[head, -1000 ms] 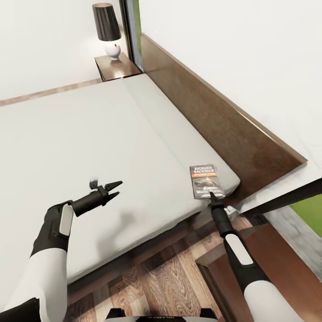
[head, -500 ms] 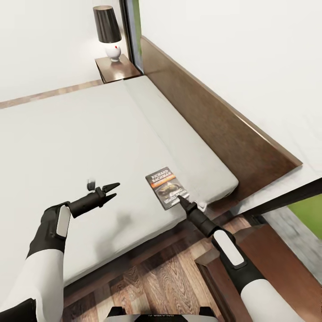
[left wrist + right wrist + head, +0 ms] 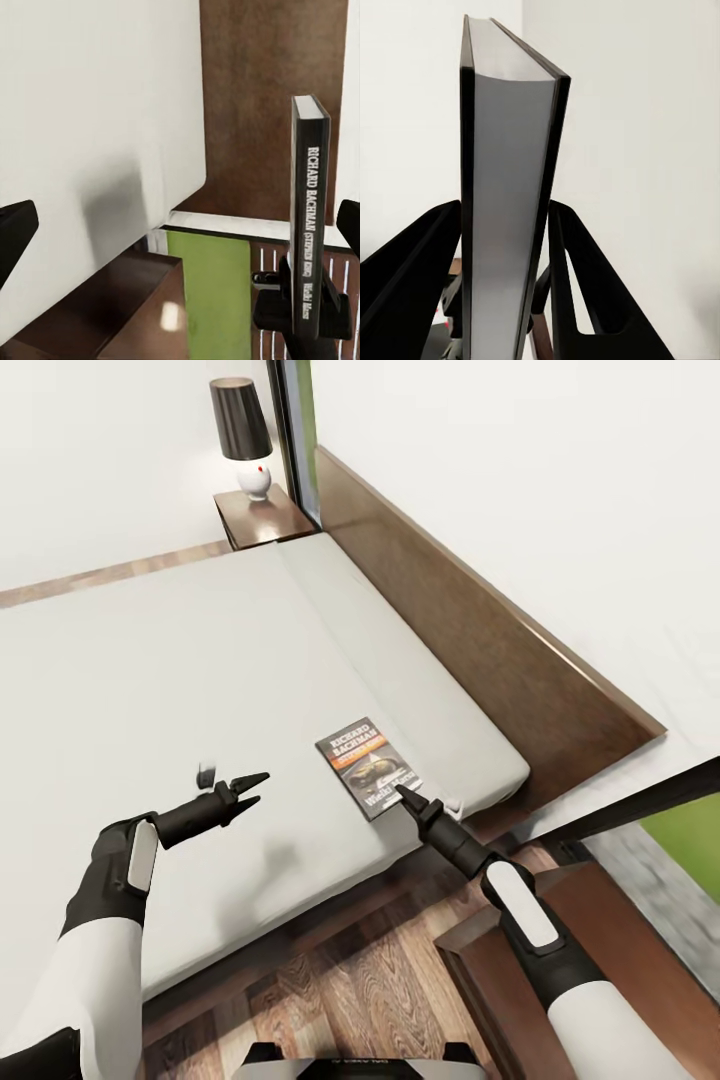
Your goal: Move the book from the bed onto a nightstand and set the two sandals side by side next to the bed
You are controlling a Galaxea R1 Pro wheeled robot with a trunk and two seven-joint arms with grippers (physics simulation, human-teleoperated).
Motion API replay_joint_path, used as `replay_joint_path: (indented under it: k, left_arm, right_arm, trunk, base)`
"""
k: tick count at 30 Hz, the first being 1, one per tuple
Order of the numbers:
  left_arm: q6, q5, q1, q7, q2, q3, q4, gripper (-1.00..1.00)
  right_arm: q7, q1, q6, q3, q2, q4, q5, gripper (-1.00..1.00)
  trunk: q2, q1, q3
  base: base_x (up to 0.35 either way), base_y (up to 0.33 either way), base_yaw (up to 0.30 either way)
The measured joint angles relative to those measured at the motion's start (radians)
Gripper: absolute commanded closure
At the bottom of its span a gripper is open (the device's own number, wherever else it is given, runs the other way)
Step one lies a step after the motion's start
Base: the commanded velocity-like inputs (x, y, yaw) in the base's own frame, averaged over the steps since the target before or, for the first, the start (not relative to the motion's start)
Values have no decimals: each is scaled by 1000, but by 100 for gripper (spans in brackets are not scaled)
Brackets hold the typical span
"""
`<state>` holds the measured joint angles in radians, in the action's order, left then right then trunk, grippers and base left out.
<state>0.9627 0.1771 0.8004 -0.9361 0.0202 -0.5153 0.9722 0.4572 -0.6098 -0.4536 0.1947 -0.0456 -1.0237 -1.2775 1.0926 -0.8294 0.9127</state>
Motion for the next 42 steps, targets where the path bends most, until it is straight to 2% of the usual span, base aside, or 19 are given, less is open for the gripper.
replay_joint_path:
  k: [14,18,26,33,36,39,42]
  left_arm:
    - [-3,0,0,-1,-2,0,-19,-100]
    - [-22,2,0,-5,-19,-1,-46,-100]
    - [-50,5,-1,-10,-22,-1,-80,-100]
    - [-81,1,-17,-45,-23,0,-98,-100]
    - [-98,-1,-22,-49,-23,0,-118,-100]
    - [-102,-2,-24,-54,-22,0,-128,-100]
    - [-102,-2,-25,-66,-23,1,-131,-100]
  right_arm:
    - [-1,0,0,0,0,-1,1,100]
    - [-3,0,1,0,0,-1,1,100]
    - [-4,0,1,1,0,-2,3,100]
    - [-5,0,6,2,1,0,5,100]
    - [-6,0,11,2,3,7,40,100]
    - [-5,0,13,3,7,10,134,100]
    - [-5,0,13,2,9,11,155,100]
  trunk:
    - [-98,54,-44]
    - [-126,69,-56]
    - [-182,100,-82]
    - [-231,127,-103]
    - [-252,138,-113]
    - [-273,150,-122]
    - [-294,161,-132]
  base:
    - [0,0,0]
    - [0,0,0]
    - [0,0,0]
    - [0,0,0]
    - [0,0,0]
    - [0,0,0]
    - [0,0,0]
